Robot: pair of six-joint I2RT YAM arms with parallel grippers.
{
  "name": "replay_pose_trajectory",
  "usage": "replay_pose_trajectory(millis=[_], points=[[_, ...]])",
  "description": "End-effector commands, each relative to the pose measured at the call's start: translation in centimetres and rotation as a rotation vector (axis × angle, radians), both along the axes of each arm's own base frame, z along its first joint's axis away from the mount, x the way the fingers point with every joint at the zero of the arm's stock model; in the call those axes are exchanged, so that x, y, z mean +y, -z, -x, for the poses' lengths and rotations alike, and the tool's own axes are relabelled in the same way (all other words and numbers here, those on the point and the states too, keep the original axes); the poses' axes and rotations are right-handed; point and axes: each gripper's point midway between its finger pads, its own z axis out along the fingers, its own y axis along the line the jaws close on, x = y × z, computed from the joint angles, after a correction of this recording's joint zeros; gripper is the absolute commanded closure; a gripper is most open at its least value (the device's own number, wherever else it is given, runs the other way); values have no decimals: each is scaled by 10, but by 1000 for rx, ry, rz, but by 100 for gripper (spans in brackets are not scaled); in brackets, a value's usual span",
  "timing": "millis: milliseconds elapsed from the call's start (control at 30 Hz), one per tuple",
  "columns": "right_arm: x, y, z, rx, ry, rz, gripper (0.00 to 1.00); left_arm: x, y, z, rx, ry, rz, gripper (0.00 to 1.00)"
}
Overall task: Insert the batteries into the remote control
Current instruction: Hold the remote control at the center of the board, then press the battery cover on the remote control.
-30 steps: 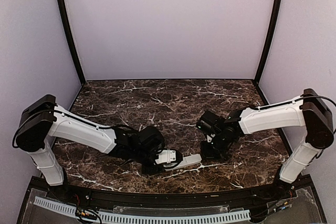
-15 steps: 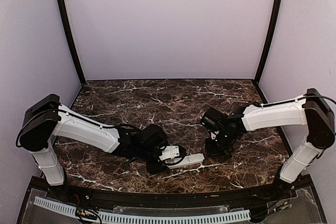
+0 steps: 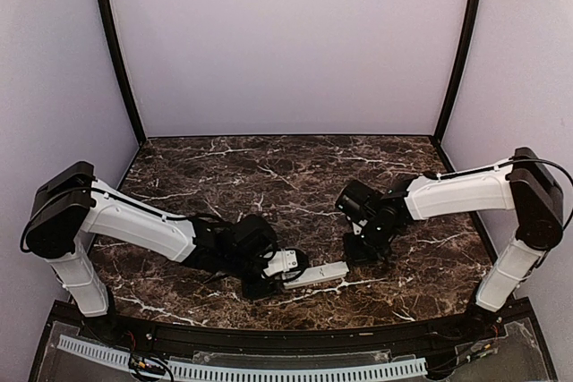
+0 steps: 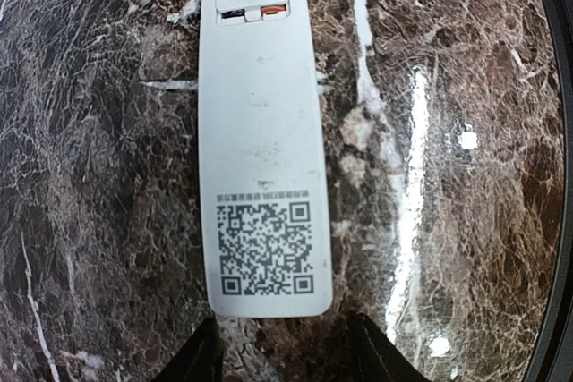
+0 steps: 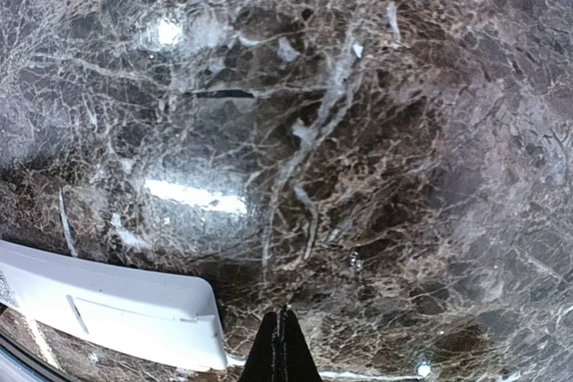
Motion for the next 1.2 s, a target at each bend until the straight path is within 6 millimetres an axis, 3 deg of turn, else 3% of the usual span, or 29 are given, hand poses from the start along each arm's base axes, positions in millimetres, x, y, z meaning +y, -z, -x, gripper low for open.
replay_pose_trajectory(millis=[0, 367, 733, 1167], points=[[12, 1, -5, -2, -8, -17, 100, 15, 15, 6, 52, -8, -76, 54], [24, 5, 0, 7, -12, -13, 100, 20, 6, 12, 68, -9, -76, 63], [38, 2, 3, 8, -13, -20, 100, 15, 11, 15, 101, 8, -76, 71], [22, 14, 8, 24, -3, 41, 100, 18, 1, 14, 76, 11, -72, 71]])
